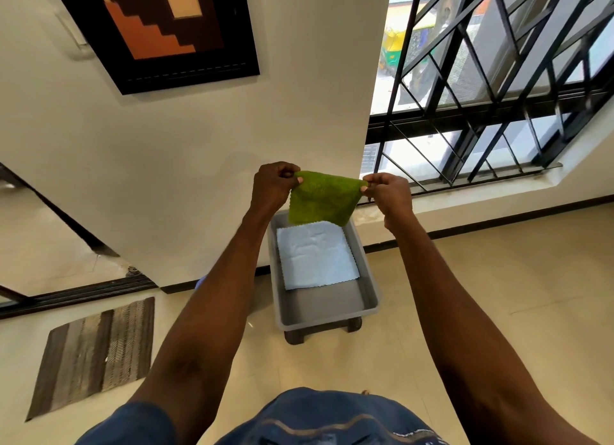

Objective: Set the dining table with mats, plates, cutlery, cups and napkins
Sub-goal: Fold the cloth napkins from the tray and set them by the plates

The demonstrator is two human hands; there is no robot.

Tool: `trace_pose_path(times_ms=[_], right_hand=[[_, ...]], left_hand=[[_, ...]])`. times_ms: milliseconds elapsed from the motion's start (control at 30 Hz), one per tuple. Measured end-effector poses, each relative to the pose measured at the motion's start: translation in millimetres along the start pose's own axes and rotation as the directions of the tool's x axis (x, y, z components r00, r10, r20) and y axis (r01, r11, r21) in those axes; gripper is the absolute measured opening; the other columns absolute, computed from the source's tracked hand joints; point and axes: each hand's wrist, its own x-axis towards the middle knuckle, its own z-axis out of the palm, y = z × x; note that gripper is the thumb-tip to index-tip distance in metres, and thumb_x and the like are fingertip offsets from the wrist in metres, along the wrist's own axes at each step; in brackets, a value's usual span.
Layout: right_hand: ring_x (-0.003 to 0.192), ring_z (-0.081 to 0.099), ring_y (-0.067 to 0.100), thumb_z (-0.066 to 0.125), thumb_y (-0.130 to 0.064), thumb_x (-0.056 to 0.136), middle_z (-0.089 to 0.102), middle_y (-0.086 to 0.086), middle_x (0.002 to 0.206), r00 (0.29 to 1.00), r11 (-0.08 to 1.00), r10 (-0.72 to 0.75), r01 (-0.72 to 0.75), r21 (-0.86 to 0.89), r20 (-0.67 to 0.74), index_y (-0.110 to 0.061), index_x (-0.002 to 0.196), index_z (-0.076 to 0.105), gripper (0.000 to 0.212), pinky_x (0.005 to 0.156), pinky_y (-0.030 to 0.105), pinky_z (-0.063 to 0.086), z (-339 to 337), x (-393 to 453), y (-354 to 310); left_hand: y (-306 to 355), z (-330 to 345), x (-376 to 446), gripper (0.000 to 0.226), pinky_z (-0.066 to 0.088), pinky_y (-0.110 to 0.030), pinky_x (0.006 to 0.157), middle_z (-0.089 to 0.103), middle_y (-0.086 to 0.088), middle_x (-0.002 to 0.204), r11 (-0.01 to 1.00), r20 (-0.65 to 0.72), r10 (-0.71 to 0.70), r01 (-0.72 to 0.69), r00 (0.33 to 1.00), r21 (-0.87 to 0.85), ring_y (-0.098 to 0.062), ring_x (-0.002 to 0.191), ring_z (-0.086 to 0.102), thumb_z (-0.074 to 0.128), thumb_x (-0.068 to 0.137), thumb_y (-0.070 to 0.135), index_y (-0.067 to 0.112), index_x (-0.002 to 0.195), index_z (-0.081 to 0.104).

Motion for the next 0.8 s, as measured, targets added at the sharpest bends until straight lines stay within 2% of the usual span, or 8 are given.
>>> trace_pose_path(times_ms=[133,300,400,533,600,700,767,800], right_hand=[[0.079,0.066,0.020,0.069,-0.001,0.083,0.071,0.013,0.089,0.994,0.991,-0.106,0.104,-0.081,-0.027,-0.007,0.092,0.070,0.011,0.070,0.036,0.056,1.7,-0.5,-0.7],[0.076,0.054,0.014,0.056,-0.013,0.094,0.060,0.007,0.090,0.994,0.991,-0.112,0.111,-0.074,-0.016,-0.007,0.098,0.062,0.009,0.060,0.026,0.046,3.5,-3.9,-4.4],[0.086,0.055,0.017,0.051,-0.022,0.097,0.059,0.005,0.097,0.996,0.996,-0.085,0.085,-0.035,0.000,-0.015,0.098,0.057,0.009,0.069,0.031,0.046,8.6,-4.2,-3.1],[0.077,0.054,0.008,0.051,-0.023,0.099,0.057,-0.009,0.089,0.986,0.987,-0.160,0.161,0.004,-0.056,-0.018,0.115,0.053,0.017,0.066,0.026,0.045,14.1,-13.9,-2.2],[0.074,0.056,0.008,0.052,-0.021,0.100,0.060,-0.011,0.088,0.981,0.981,-0.184,0.187,0.043,-0.055,-0.023,0.115,0.057,0.016,0.063,0.026,0.047,14.6,-18.6,-1.0],[0.086,0.062,0.018,0.061,-0.029,0.095,0.068,0.005,0.097,0.999,0.977,-0.040,0.044,0.210,-0.025,-0.018,0.102,0.070,0.016,0.075,0.037,0.053,10.8,-22.1,8.7],[0.099,0.065,0.028,0.069,-0.034,0.089,0.069,0.008,0.107,0.983,0.913,0.119,-0.164,0.373,0.141,-0.017,0.110,0.069,0.027,0.087,0.046,0.055,6.6,-31.6,18.6],[0.104,0.065,0.030,0.071,-0.030,0.087,0.068,0.009,0.114,0.963,0.878,0.155,-0.238,0.415,0.222,-0.019,0.119,0.064,0.034,0.088,0.048,0.055,2.9,-36.9,24.7]], left_hand=[[-0.5,1.0,-4.8,0.009,0.053,-0.023,0.076,0.072,-0.003,0.082,0.999,-0.012,0.035,-0.034,0.999,0.029,-0.010,0.076,0.066,0.078,0.079,0.010,0.010,0.087,0.074],[2.7,-2.1,-8.2,0.009,0.053,-0.028,0.078,0.070,0.000,0.082,0.996,0.052,0.015,-0.011,0.999,-0.085,-0.013,0.078,0.064,0.076,0.083,0.016,0.013,0.081,0.068],[7.7,0.9,-12.8,0.014,0.048,-0.032,0.071,0.061,0.000,0.075,0.979,0.120,-0.023,0.046,0.992,-0.200,-0.013,0.069,0.055,0.066,0.093,0.016,0.016,0.081,0.058],[10.3,12.6,-22.2,0.014,0.041,-0.020,0.053,0.055,0.005,0.076,0.984,0.017,-0.038,0.041,0.999,-0.176,0.000,0.055,0.049,0.059,0.098,0.027,0.020,0.089,0.051],[8.3,18.7,-27.7,0.015,0.041,-0.014,0.053,0.056,0.008,0.081,0.986,-0.042,-0.045,0.038,0.998,-0.161,0.002,0.061,0.052,0.058,0.098,0.028,0.015,0.097,0.052],[-1.5,29.9,-32.6,0.020,0.040,-0.013,0.052,0.054,0.008,0.082,0.975,-0.078,-0.122,0.105,0.989,-0.194,-0.004,0.066,0.049,0.060,0.097,0.030,0.011,0.101,0.053],[-9.0,39.1,-35.7,0.024,0.043,-0.020,0.058,0.055,0.005,0.081,0.950,-0.088,-0.223,0.196,0.971,-0.241,-0.008,0.067,0.050,0.061,0.096,0.033,0.011,0.101,0.054],[-14.9,44.3,-36.3,0.026,0.046,-0.026,0.064,0.058,0.001,0.085,0.938,-0.083,-0.274,0.248,0.958,-0.242,-0.013,0.072,0.054,0.062,0.095,0.035,0.011,0.101,0.055]])
